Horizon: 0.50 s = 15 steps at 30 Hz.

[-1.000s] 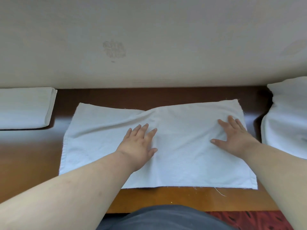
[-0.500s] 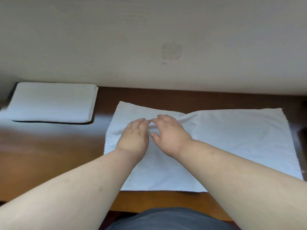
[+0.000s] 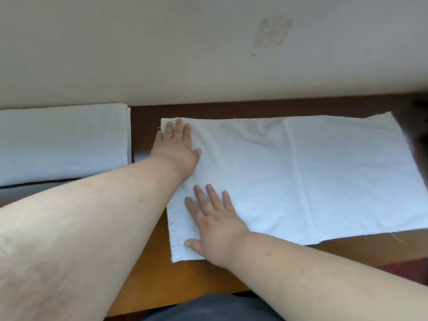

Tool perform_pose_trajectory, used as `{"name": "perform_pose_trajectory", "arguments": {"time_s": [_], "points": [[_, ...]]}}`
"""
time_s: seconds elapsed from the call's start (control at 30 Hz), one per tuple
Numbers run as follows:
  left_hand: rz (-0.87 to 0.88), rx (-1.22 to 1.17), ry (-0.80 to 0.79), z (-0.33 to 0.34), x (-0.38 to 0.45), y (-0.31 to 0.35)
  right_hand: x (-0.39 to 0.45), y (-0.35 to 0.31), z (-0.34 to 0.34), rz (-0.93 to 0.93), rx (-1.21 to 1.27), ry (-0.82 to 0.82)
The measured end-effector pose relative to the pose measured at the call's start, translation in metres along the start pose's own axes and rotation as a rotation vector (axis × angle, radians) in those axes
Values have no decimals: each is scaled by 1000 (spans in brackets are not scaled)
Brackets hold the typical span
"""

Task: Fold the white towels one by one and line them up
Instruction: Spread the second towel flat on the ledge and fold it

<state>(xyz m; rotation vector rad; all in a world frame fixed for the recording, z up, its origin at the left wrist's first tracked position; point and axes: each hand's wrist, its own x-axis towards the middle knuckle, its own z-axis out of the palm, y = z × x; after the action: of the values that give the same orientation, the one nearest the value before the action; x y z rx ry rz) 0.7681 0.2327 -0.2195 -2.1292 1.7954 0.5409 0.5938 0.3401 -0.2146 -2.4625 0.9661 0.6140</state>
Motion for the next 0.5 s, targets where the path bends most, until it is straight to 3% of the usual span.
{"name": "perform_pose_trajectory", "arguments": {"time_s": [0.13, 0.23, 0.3, 0.4, 0.5], "points": [[-113, 25, 33, -3, -5, 17, -1, -15, -2, -18, 1, -36], [131, 4, 97, 2, -7, 27, -6, -21, 1, -50, 17, -26], [245, 45, 45, 8, -5, 28, -11, -24, 6, -65, -2, -73], [233, 64, 8, 17, 0, 22, -10, -28, 9, -66, -27, -121], [232, 61, 31, 18, 3, 17, -8, -34, 4, -141, 110, -62]]}}
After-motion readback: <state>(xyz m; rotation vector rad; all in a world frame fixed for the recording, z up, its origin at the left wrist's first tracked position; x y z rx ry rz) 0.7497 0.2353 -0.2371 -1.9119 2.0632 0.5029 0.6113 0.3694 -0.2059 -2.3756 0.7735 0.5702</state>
